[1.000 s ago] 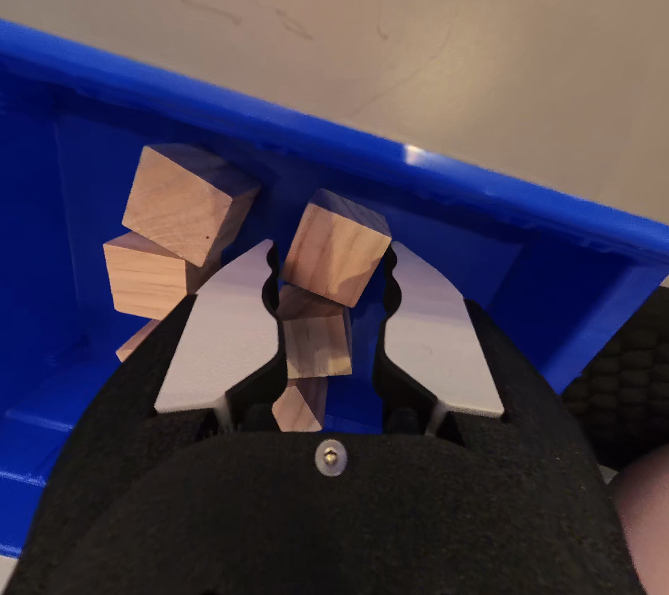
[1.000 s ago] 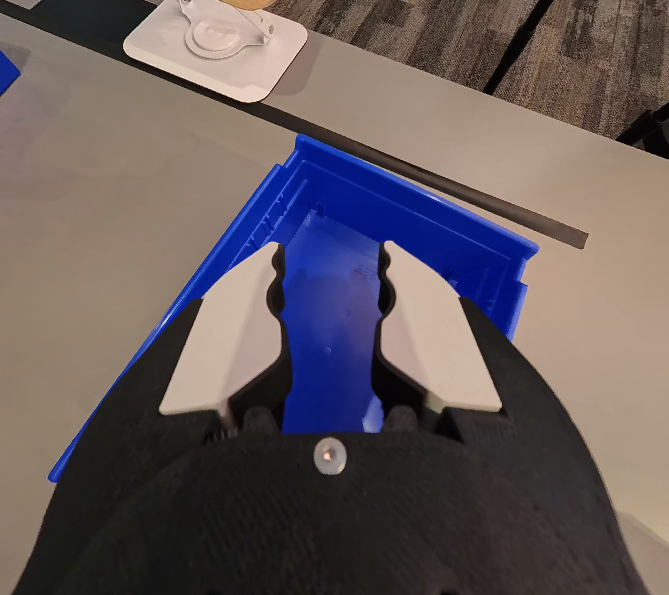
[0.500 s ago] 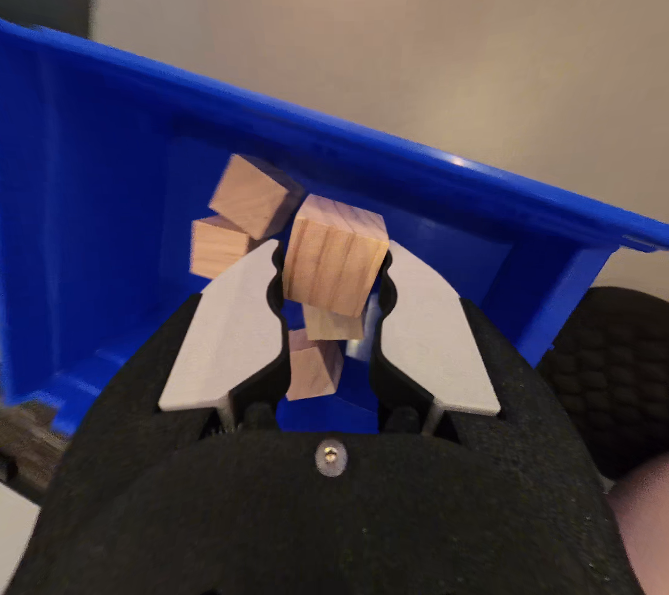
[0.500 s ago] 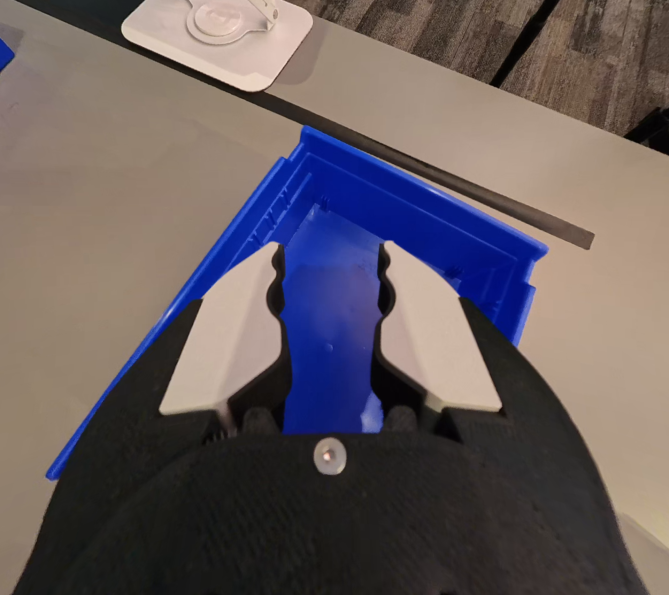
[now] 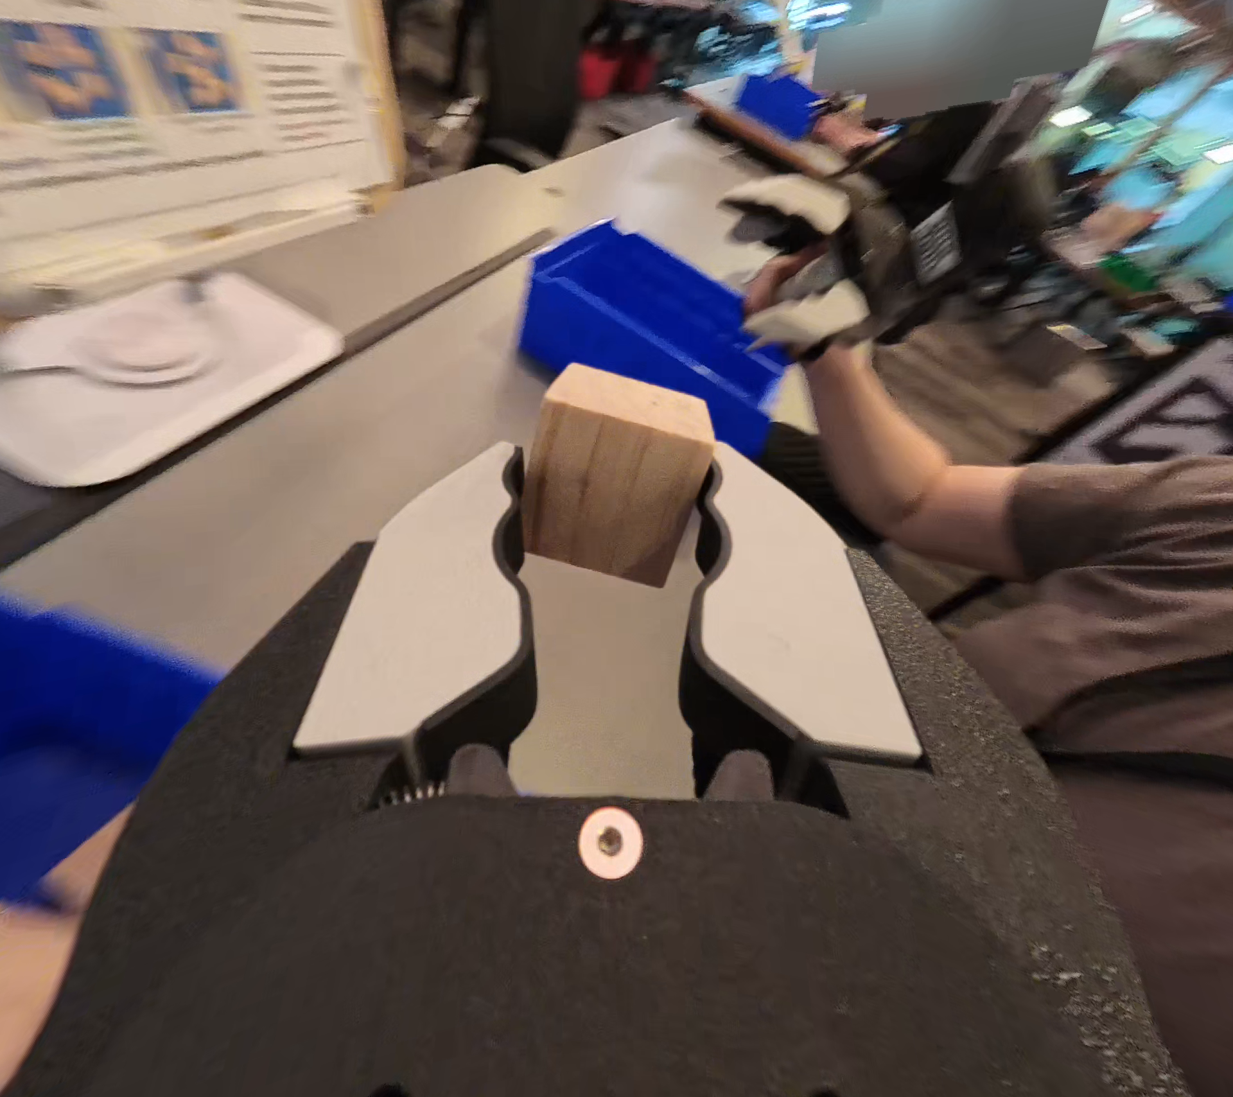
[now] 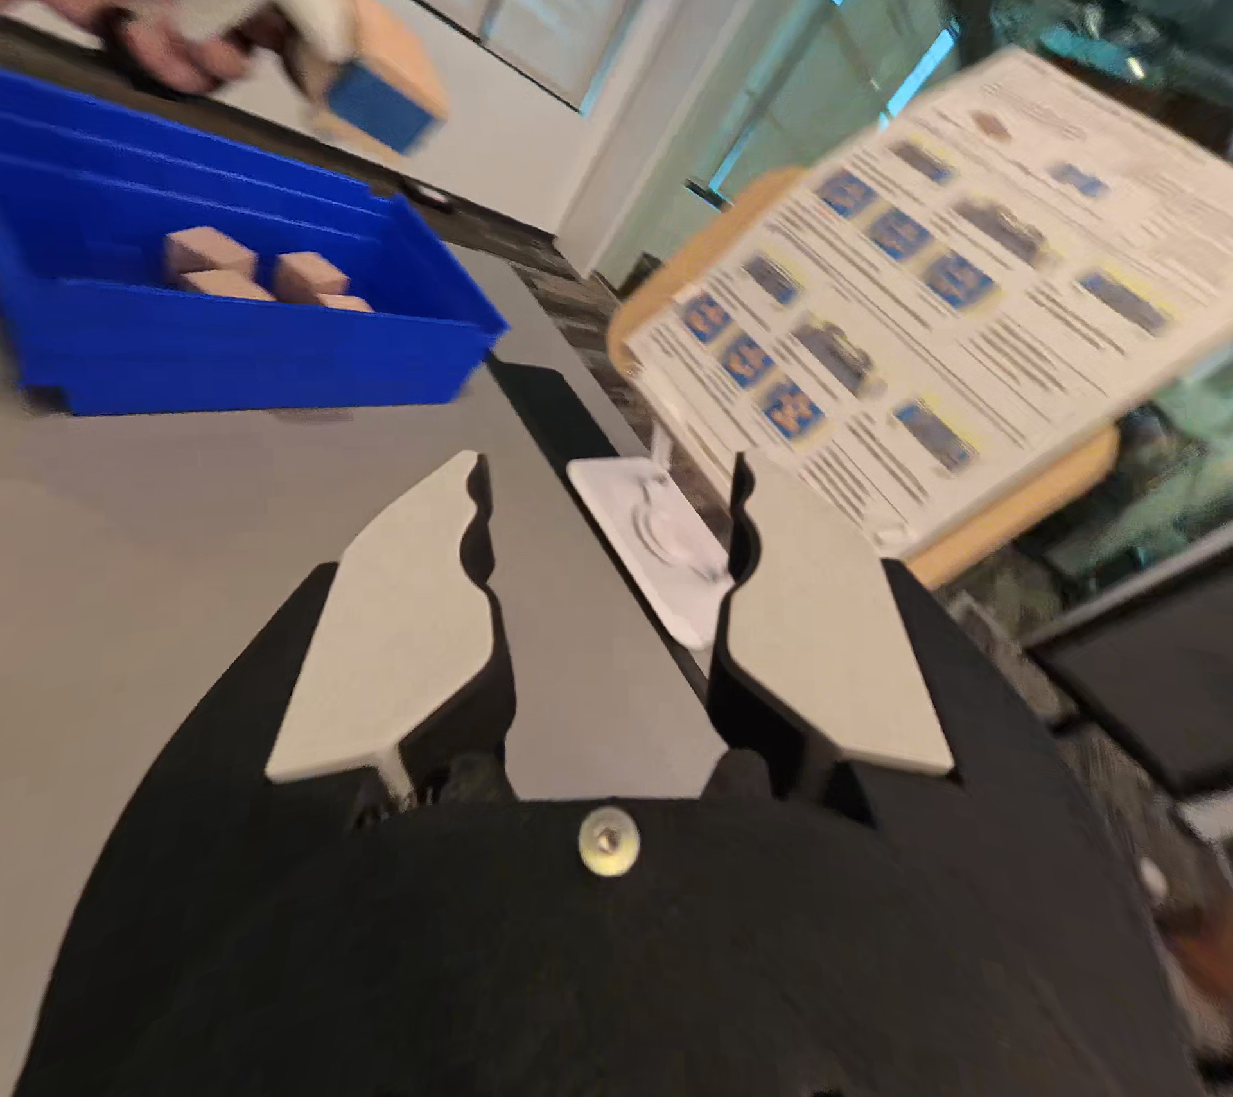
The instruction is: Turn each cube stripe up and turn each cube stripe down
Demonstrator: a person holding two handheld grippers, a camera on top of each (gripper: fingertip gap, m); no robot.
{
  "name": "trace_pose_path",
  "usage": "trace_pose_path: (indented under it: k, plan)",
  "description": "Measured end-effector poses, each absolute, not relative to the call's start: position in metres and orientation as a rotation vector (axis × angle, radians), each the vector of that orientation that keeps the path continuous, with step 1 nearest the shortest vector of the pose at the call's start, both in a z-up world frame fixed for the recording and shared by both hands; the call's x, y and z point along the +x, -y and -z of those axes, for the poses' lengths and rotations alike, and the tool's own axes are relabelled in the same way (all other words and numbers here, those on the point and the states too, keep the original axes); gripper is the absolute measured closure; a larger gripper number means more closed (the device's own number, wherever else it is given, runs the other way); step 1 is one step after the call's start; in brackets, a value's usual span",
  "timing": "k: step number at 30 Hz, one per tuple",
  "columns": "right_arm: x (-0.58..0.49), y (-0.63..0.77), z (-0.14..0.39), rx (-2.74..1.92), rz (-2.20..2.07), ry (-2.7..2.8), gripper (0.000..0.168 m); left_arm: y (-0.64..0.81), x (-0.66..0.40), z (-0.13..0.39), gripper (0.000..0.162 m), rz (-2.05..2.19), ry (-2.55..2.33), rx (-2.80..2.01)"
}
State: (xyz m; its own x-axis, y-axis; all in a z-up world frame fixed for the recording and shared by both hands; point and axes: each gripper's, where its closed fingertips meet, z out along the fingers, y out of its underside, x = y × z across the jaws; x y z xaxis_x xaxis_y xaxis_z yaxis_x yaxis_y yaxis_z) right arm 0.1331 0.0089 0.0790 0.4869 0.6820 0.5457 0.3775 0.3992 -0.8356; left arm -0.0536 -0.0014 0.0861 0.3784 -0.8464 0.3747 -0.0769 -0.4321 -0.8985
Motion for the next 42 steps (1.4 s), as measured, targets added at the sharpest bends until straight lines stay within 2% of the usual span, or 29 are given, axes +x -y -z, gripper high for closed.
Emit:
trace_pose_path:
  k: [4,10,15,20,24,27,30,32,36,39,42]
  plan:
    - [0.074,0.038,-0.069,-0.978,-0.194,1.214,0.096,0.027,0.003,-0.086,0.113,1.411,-0.926,-1.745]
    - [0.061,0.062,-0.079,-0.800,-0.008,1.147,0.097,0.063,0.059,-0.084,0.113,1.755,-1.029,-1.700]
    - [0.061,0.064,-0.079,-0.787,-0.002,1.165,0.102,0.078,0.078,-0.074,0.113,1.798,-1.110,-1.718]
    - [0.057,0.070,-0.072,-0.763,0.010,1.222,0.122,0.084,0.083,-0.067,0.113,1.823,-1.154,-1.733]
    - [0.056,0.073,-0.072,-0.791,-0.058,1.252,0.123,0.087,0.077,-0.066,0.113,1.870,-1.185,-1.750]
    - [0.079,0.058,-0.090,-0.851,-0.061,1.217,0.123,0.073,0.060,-0.073,0.113,1.790,-1.120,-1.753]
    - [0.152,-0.006,-0.104,-1.210,0.022,1.071,0.122,0.053,0.034,-0.078,0.115,1.581,-1.047,-1.783]
    - [0.229,-0.055,-0.076,-1.670,0.021,0.886,0.122,0.043,0.015,-0.084,0.117,1.465,-0.987,-1.801]
    - [0.362,-0.091,0.036,-2.399,-0.049,0.390,0.122,0.028,-0.019,-0.085,0.120,1.212,-0.890,-1.868]
    - [0.403,-0.096,0.093,-2.615,-0.040,0.211,0.122,0.025,-0.036,-0.085,0.120,1.116,-0.860,-1.906]
    - [0.417,-0.097,0.119,-2.712,-0.004,0.142,0.122,0.024,-0.048,-0.085,0.120,1.065,-0.829,-1.926]
